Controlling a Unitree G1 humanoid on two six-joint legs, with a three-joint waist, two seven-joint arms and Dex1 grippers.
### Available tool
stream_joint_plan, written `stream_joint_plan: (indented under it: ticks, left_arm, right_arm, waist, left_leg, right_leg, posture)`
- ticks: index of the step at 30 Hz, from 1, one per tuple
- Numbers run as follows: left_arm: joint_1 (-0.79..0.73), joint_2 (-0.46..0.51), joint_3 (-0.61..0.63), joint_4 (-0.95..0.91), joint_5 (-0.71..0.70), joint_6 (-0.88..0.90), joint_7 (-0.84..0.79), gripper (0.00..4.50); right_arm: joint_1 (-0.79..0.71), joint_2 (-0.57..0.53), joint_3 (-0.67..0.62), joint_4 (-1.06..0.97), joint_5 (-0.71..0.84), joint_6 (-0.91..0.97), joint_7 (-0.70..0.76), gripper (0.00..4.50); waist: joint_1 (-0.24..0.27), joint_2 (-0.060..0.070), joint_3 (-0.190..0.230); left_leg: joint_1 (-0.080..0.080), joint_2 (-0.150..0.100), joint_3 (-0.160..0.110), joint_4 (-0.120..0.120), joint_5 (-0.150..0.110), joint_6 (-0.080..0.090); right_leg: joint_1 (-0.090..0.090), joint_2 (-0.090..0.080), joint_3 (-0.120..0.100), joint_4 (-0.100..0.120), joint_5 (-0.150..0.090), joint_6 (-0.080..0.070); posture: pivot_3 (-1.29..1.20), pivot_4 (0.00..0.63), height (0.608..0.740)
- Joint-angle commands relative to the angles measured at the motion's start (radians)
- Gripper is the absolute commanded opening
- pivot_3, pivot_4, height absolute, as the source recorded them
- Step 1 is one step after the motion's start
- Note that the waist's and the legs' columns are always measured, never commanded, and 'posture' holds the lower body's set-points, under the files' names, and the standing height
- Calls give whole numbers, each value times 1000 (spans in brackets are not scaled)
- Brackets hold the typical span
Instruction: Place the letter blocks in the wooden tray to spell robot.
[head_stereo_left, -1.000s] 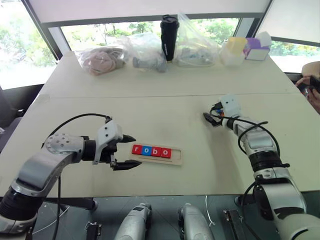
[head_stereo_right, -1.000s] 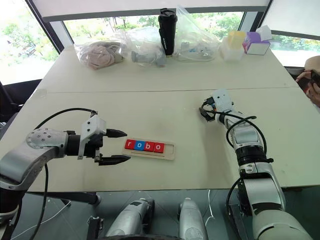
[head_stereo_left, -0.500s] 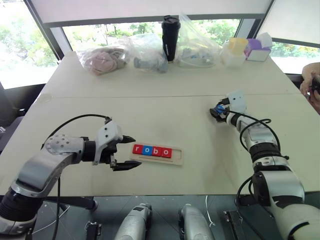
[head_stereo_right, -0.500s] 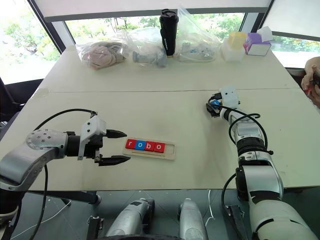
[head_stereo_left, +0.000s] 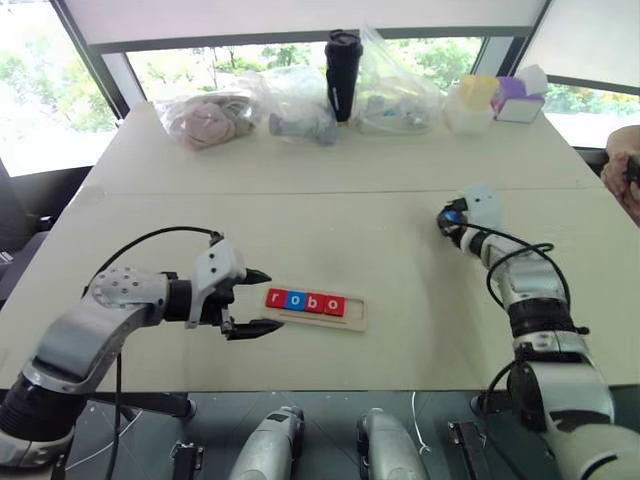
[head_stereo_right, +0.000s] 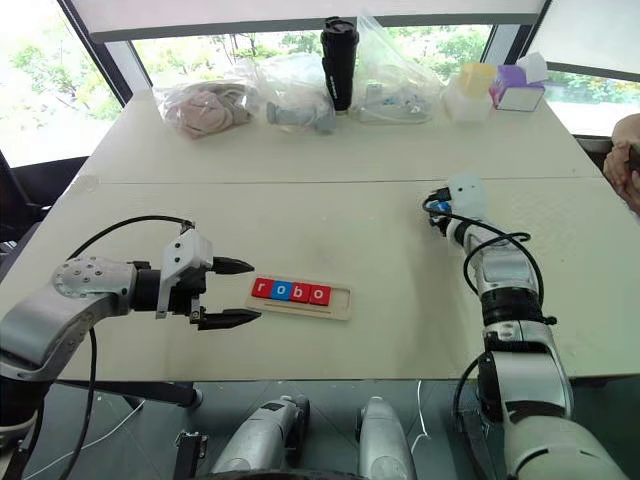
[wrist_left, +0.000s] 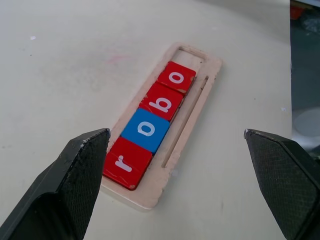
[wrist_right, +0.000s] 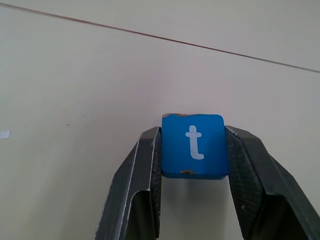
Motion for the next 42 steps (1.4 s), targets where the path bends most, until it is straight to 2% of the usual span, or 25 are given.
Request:
stream_joint_plan:
  ticks: [1,3,6,9,13,16,23,24,29,30,33,35,39,42]
  left_arm:
    - [-10,4,12,-15,-8,-9,-9,4500]
    - [-22,-4,3,-9,-8,-13,-15,4500]
    - [-36,-12,-7,-1,-5,-19,-27,4500]
    - [-70,-27,-38,39,13,-37,-49,4500]
    - [-112,-50,-66,92,34,-64,-72,4500]
    - [-131,-58,-85,112,41,-81,-96,4500]
    - [-150,-69,-100,156,65,-113,-124,4500]
    - [-150,-70,-99,156,67,-113,-126,4500]
    - [-140,-70,-93,149,69,-107,-128,4500]
    - [-138,-69,-91,148,69,-106,-128,4500]
    - [-138,-66,-89,149,70,-104,-126,4500]
    - [-139,-67,-86,150,70,-102,-123,4500]
    - [-139,-69,-86,147,69,-99,-118,4500]
    - [-141,-69,-86,144,68,-96,-115,4500]
  right_arm:
    - [108,68,-120,-463,78,329,-126,1187]
    - [204,135,-145,-695,92,499,-185,1187]
    - [287,205,-140,-902,92,655,-234,1187]
    - [368,332,-117,-1065,75,782,-304,1187]
    - [391,475,-135,-1135,17,832,-407,1187]
    - [403,550,-118,-1166,5,850,-430,1187]
    - [440,559,-87,-1179,11,857,-409,1187]
    - [442,559,-86,-1178,12,856,-407,1687]
    - [465,502,-39,-1172,14,856,-381,4285]
    - [469,472,-22,-1176,14,845,-369,4481]
    - [491,313,61,-1191,10,750,-299,4481]
    - [508,193,75,-1181,32,631,-193,4481]
    - [515,90,-64,-1072,125,453,-9,4481]
    - [559,-45,-121,-954,201,292,225,4481]
  waist:
    - [-1,0,0]
    - [0,0,-1]
    - [-2,1,0]
    - [0,1,-1]
    - [0,1,-1]
    - [-1,1,-1]
    - [-2,1,-1]
    - [-2,1,-1]
    - [-2,1,-1]
    - [-3,1,-1]
    - [-3,1,-1]
    - [-2,1,-1]
    - [-1,0,-1]
    - [1,0,-1]
  left_leg:
    - [0,0,0,0,0,0]
    - [0,1,0,-2,0,0]
    - [0,1,0,-3,0,0]
    - [0,1,1,-2,0,-1]
    - [0,1,1,-1,1,-1]
    - [1,1,1,-1,1,-1]
    - [0,1,1,-2,1,-1]
    - [0,1,1,-2,1,-1]
    - [0,1,1,-2,1,-1]
    - [0,1,1,-2,1,-1]
    - [0,1,1,-2,1,-1]
    - [0,1,1,-2,1,-1]
    - [0,1,1,-2,1,-1]
    - [1,1,1,-1,1,-1]
  right_leg:
    - [0,0,0,1,0,0]
    - [-2,0,0,2,0,0]
    - [-3,0,0,2,-1,-1]
    - [-3,0,0,2,-2,-3]
    - [-2,0,0,2,-1,-4]
    - [-3,0,0,2,-1,-4]
    - [-3,0,0,2,0,-1]
    - [-3,0,0,2,0,-1]
    - [-3,0,0,2,0,-2]
    - [-3,0,0,2,0,-2]
    - [-3,0,-1,1,0,-2]
    - [-1,0,-1,0,-1,-2]
    - [0,0,-1,-1,0,-1]
    - [1,0,-2,-2,0,-1]
  posture:
    - [0,150,740]
    - [0,150,740]
    - [0,150,740]
    - [0,150,740]
    - [0,150,740]
    - [0,150,740]
    - [0,150,740]
    - [0,150,740]
    - [0,150,740]
    - [0,150,740]
    - [0,150,740]
    - [0,150,740]
    - [0,150,740]
    - [0,150,740]
